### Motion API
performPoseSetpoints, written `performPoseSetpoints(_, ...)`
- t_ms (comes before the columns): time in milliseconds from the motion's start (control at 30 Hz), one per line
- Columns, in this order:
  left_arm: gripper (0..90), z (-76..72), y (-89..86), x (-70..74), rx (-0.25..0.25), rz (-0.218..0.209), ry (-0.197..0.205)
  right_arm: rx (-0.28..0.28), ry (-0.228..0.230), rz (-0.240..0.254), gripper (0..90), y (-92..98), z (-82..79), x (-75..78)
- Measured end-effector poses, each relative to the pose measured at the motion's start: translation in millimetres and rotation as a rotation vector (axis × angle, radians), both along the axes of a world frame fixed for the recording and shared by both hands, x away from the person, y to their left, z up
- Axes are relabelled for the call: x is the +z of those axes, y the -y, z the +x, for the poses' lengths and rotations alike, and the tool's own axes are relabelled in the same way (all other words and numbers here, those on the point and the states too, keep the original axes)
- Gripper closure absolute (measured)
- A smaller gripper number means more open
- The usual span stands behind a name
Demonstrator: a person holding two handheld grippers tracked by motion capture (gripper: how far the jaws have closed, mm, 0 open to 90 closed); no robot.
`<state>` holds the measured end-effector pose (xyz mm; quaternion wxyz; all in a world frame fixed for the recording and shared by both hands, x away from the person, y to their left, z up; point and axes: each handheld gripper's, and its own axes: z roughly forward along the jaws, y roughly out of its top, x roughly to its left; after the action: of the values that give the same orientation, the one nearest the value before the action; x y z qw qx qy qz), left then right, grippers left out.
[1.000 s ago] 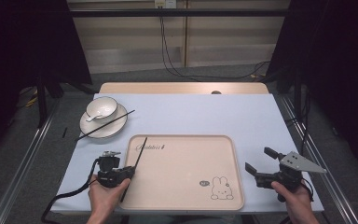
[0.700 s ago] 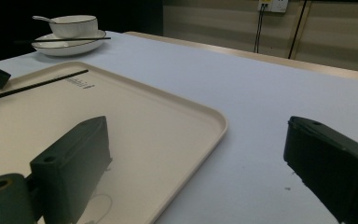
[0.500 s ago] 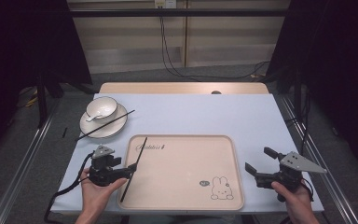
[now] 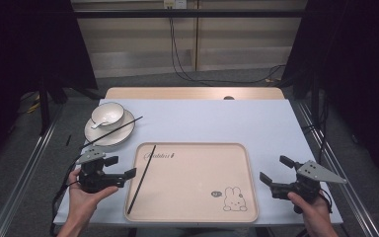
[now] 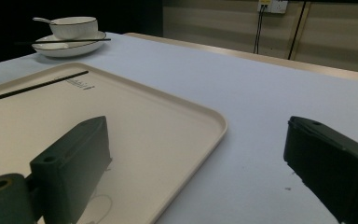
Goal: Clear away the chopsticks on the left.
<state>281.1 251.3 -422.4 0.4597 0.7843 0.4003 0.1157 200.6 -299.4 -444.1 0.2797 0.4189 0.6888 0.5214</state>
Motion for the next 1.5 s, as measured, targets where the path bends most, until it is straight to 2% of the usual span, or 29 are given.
performPoseSetpoints(67,11.7,4.4,-6.9,2.9,0.0,0.005,0.015,-0.001,0.001,-0.005,6.7,0.1,0.1,-0.2)
performPoseSetpoints(100,10.5,8.7,-14.3,4.8,0.004,0.002,0.041,-0.005,-0.002,-0.005,6.7,0.1,0.2,-0.2)
performPoseSetpoints(133,10.5,8.7,-14.3,4.8,0.004,0.002,0.041,-0.005,-0.002,-0.005,6.7,0.1,0.2,-0.2)
performPoseSetpoints(167,10.4,12.9,-22.5,3.9,0.004,-0.016,0.074,-0.001,-0.003,-0.006,6.7,0.2,0.3,-0.3)
performPoseSetpoints(200,9.9,14.7,-25.6,2.9,0.006,-0.021,0.083,-0.002,-0.004,-0.006,6.7,0.2,0.3,-0.3)
performPoseSetpoints(367,8.0,23.4,-37.6,-0.5,-0.003,-0.012,0.089,-0.002,-0.002,-0.006,6.7,0.4,0.4,-0.3)
performPoseSetpoints(400,8.0,25.7,-40.9,-0.6,-0.006,0.001,0.089,-0.002,-0.002,-0.006,6.7,0.4,0.4,-0.3)
performPoseSetpoints(467,6.8,31.0,-46.0,-1.8,-0.018,-0.003,0.094,-0.005,-0.003,-0.005,6.7,0.1,0.2,-0.3)
performPoseSetpoints(500,7.6,36.2,-51.6,-3.4,-0.037,-0.009,0.08,0.001,-0.002,-0.002,6.7,0.2,0.2,-0.2)
performPoseSetpoints(600,7.0,41.0,-56.1,-5.0,-0.045,0.003,0.081,-0.002,0.001,-0.002,6.7,0.4,0.1,-0.1)
performPoseSetpoints(700,6.3,47.3,-61.8,-5.4,-0.062,-0.006,0.077,0.0,0.005,0.003,5.6,0.4,0.2,0.1)
performPoseSetpoints(800,6.3,60.1,-71.2,-4.9,-0.052,0.016,0.086,0.002,0.017,0.016,3.9,0.2,-0.3,0.7)
performPoseSetpoints(833,6.4,62.7,-73.5,-4.3,-0.053,0.037,0.093,0.01,0.021,0.011,3.7,1.0,-0.6,0.8)
performPoseSetpoints(867,7.3,62.7,-73.5,-4.3,-0.053,0.037,0.093,0.011,0.018,0.01,3.8,1.2,-0.8,0.9)
performPoseSetpoints(900,8.6,67.7,-76.8,-5.4,-0.06,0.066,0.115,0.011,0.017,0.011,3.8,1.0,-0.9,0.7)
performPoseSetpoints(967,8.7,70.5,-78.2,-7.0,-0.049,0.065,0.118,0.008,0.017,0.01,3.7,1.1,-1.0,0.8)
performPoseSetpoints(1000,6.2,76.6,-81.8,-9.5,-0.044,0.078,0.128,0.002,0.015,0.009,3.7,0.9,-0.5,0.4)
performPoseSetpoints(1067,6.3,80.0,-83.7,-11.0,-0.055,0.071,0.129,0.009,0.011,0.009,3.7,0.9,-0.6,0.3)
performPoseSetpoints(1133,6.4,90.0,-88.9,-16.2,-0.045,0.089,0.125,0.011,0.009,0.01,3.7,0.2,-0.1,0.3)
performPoseSetpoints(1267,9.4,100.4,-94.2,-23.1,-0.038,0.089,0.108,0.012,0.006,0.01,3.7,0.4,-0.3,0.1)
performPoseSetpoints(1367,8.5,113.7,-97.1,-29.9,-0.039,0.1,0.066,0.013,0.007,0.007,3.7,0.8,-0.3,0.1)
performPoseSetpoints(1500,10.6,122.5,-97.1,-31.9,-0.028,0.116,0.057,0.017,0.006,0.005,3.7,0.9,-0.3,-0.1)
